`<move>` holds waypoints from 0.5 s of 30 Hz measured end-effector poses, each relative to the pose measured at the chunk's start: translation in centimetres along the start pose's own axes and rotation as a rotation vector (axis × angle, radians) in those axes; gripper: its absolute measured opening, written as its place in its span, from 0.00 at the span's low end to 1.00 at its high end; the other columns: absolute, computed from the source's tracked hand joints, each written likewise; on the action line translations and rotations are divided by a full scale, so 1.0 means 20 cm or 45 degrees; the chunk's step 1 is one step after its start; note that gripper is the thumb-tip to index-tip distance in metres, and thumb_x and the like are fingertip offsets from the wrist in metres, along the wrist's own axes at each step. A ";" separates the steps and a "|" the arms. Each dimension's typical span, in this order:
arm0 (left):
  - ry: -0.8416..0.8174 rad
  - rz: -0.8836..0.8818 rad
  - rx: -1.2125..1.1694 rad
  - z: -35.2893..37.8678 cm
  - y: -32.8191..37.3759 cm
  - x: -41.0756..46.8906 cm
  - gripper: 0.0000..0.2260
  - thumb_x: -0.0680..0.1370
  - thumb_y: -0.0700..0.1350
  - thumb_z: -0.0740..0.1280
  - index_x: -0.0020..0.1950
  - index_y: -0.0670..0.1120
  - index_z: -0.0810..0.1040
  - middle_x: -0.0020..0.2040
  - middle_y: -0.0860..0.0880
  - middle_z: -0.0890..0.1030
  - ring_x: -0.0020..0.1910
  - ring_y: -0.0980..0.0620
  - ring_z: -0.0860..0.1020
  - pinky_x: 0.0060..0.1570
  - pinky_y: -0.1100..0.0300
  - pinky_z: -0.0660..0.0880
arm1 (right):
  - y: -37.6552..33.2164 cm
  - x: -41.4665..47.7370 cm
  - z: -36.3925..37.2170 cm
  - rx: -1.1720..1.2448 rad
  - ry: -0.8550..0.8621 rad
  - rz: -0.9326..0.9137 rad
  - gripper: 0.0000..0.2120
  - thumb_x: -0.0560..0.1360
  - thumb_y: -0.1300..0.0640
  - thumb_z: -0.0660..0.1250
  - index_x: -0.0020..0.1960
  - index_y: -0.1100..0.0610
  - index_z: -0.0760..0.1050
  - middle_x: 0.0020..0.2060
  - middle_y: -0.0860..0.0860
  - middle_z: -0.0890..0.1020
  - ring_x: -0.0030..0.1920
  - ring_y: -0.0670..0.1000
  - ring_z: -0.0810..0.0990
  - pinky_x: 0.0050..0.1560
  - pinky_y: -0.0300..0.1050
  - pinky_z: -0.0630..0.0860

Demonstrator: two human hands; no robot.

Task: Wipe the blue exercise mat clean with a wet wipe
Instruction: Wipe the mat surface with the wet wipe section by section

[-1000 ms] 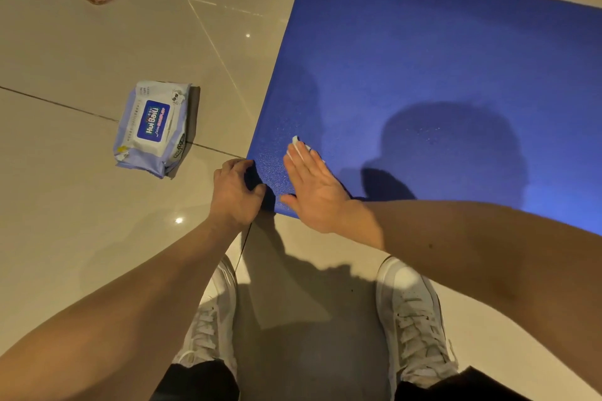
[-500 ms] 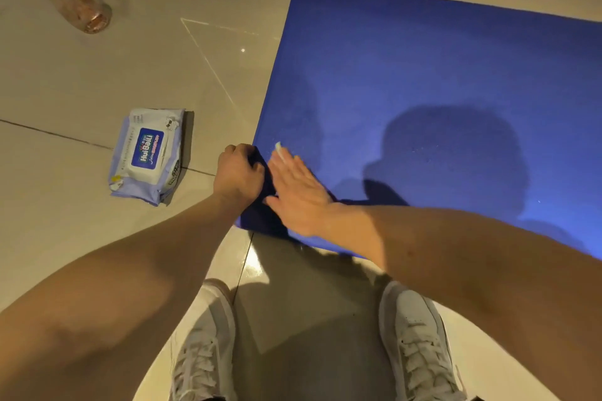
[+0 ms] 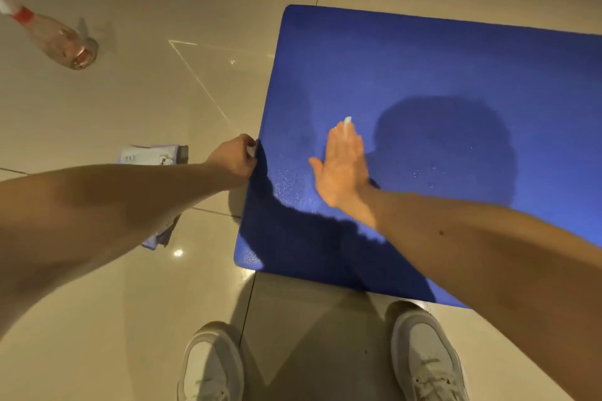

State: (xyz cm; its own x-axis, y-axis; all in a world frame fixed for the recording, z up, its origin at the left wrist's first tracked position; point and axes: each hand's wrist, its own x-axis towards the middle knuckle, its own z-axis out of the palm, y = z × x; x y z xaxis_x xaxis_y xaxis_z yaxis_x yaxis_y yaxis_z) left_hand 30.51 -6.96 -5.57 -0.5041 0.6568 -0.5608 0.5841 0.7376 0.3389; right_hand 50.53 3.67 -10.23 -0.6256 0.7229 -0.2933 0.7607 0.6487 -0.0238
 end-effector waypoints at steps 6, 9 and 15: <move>0.226 -0.014 -0.330 0.02 -0.01 0.12 0.05 0.80 0.42 0.67 0.50 0.44 0.82 0.46 0.46 0.83 0.48 0.43 0.81 0.52 0.54 0.77 | -0.22 -0.08 -0.01 -0.078 -0.039 -0.634 0.34 0.86 0.41 0.43 0.82 0.62 0.39 0.82 0.58 0.39 0.81 0.57 0.34 0.81 0.54 0.38; 0.267 -0.028 -0.435 0.02 0.00 0.19 0.02 0.78 0.43 0.70 0.45 0.47 0.82 0.45 0.48 0.84 0.48 0.45 0.82 0.54 0.56 0.78 | -0.01 0.05 -0.01 -0.179 0.088 -0.632 0.34 0.84 0.41 0.42 0.83 0.62 0.44 0.82 0.58 0.45 0.82 0.57 0.40 0.81 0.55 0.43; 0.315 -0.151 -0.766 0.07 -0.02 0.26 0.08 0.76 0.39 0.72 0.38 0.49 0.81 0.41 0.49 0.84 0.42 0.49 0.82 0.52 0.53 0.81 | 0.10 0.28 -0.08 0.122 0.005 0.015 0.36 0.85 0.42 0.49 0.81 0.67 0.46 0.81 0.63 0.48 0.82 0.61 0.41 0.81 0.56 0.44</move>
State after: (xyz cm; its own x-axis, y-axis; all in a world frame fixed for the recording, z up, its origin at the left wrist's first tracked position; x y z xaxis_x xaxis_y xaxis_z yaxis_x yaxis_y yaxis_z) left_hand 28.51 -3.97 -9.69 -0.7163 0.5292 -0.4549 0.0939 0.7190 0.6886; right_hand 48.33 9.48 -10.33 -0.6173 0.7312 -0.2903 0.7807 0.6149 -0.1115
